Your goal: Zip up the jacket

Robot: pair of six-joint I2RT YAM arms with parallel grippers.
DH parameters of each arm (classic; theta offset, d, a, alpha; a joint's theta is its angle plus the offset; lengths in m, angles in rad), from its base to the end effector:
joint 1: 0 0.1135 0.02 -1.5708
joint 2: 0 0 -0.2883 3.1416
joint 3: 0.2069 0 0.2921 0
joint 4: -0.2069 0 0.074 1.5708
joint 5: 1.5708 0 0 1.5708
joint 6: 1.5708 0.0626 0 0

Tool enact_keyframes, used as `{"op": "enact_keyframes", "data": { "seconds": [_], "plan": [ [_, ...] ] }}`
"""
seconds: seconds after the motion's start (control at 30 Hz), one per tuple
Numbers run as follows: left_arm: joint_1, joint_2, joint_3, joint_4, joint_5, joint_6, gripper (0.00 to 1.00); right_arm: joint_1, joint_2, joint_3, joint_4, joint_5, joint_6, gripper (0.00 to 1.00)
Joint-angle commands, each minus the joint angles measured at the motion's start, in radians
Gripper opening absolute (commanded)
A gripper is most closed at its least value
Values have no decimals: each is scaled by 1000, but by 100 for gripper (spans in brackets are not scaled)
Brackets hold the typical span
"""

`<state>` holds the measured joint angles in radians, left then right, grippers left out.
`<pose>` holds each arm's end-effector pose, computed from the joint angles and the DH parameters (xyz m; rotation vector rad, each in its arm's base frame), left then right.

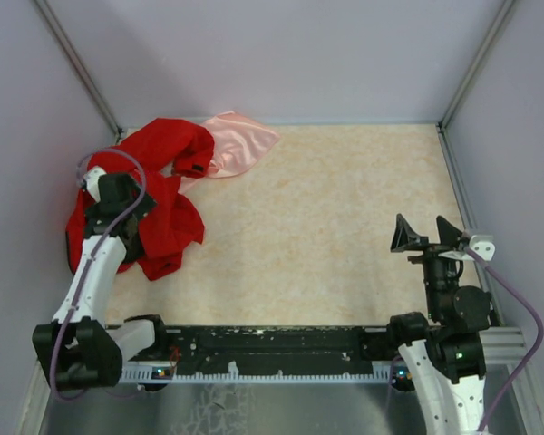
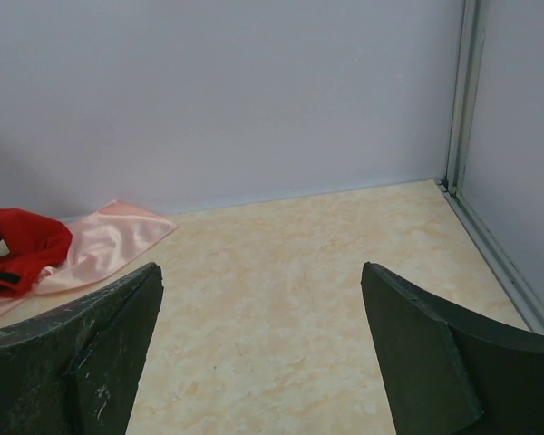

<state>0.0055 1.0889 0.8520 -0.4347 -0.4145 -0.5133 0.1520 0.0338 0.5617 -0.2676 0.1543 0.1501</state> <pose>0.2810 0.0268 0.2785 -0.7698 2.0420 0.1787 0.0804 0.0026 0.3540 0.1304 1.3088 0.1562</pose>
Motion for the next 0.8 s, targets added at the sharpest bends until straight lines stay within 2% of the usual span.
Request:
{"op": "enact_keyframes", "data": {
  "seconds": [0.0,0.13,0.3,0.47,0.53,0.6,0.77],
  "plan": [
    [114,71,36,67,36,-52,99,-10,-33,0,52,16,-4,91],
    [182,186,21,67,65,-124,99,-9,-35,-1,52,19,-4,91],
    [307,334,-25,104,199,-195,99,-4,-37,1,49,17,-4,91],
    [339,485,-5,125,320,-227,98,-2,-38,4,45,15,-4,91],
    [340,522,-8,148,359,-230,93,-3,-37,4,45,12,-4,91],
    [342,547,-17,186,383,-231,81,-2,-38,5,42,13,-4,91],
    [364,521,-36,242,436,-234,10,-2,-37,6,40,9,-4,91]
  ]
}}
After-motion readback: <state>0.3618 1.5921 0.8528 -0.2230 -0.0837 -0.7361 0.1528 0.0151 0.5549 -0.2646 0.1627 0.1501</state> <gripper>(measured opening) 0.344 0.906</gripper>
